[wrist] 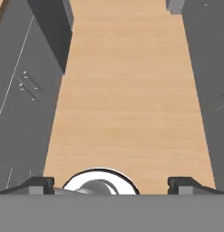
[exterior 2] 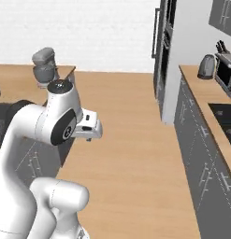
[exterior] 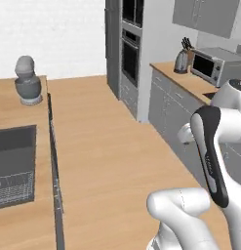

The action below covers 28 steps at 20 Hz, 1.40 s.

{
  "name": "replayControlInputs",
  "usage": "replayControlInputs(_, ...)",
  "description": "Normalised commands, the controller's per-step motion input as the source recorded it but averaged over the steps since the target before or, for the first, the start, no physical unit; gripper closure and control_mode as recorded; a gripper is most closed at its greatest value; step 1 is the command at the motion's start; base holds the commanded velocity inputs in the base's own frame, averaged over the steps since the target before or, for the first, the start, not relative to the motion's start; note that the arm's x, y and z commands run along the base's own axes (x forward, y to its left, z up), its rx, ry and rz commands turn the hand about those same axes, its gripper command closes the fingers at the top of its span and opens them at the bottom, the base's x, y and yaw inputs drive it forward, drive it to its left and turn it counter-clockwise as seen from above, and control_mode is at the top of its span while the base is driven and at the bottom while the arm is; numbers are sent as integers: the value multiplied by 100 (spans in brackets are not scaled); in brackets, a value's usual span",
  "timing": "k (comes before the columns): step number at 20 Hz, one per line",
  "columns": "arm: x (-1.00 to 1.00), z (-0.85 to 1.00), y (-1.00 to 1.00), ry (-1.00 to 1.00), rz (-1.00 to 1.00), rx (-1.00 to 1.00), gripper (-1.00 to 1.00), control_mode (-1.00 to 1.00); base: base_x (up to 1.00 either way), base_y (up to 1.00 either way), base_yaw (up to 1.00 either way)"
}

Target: Navigate to the range hood.

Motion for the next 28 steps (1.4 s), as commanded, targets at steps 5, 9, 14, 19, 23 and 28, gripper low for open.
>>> replayControlInputs(5,0,0,0,0,0,0,-100,100,0,0,-100)
replayControlInputs(9,0,0,0,0,0,0,-100,100,0,0,-100)
replayControlInputs(14,0,0,0,0,0,0,-100,100,20,28,-92)
replayControlInputs(19,0,0,0,0,0,0,-100,100,68,79,-73)
replayControlInputs(23,0,0,0,0,0,0,-100,100,90,100,-61)
replayControlInputs(28,0,0,0,0,0,0,-100,100,94,100,-60)
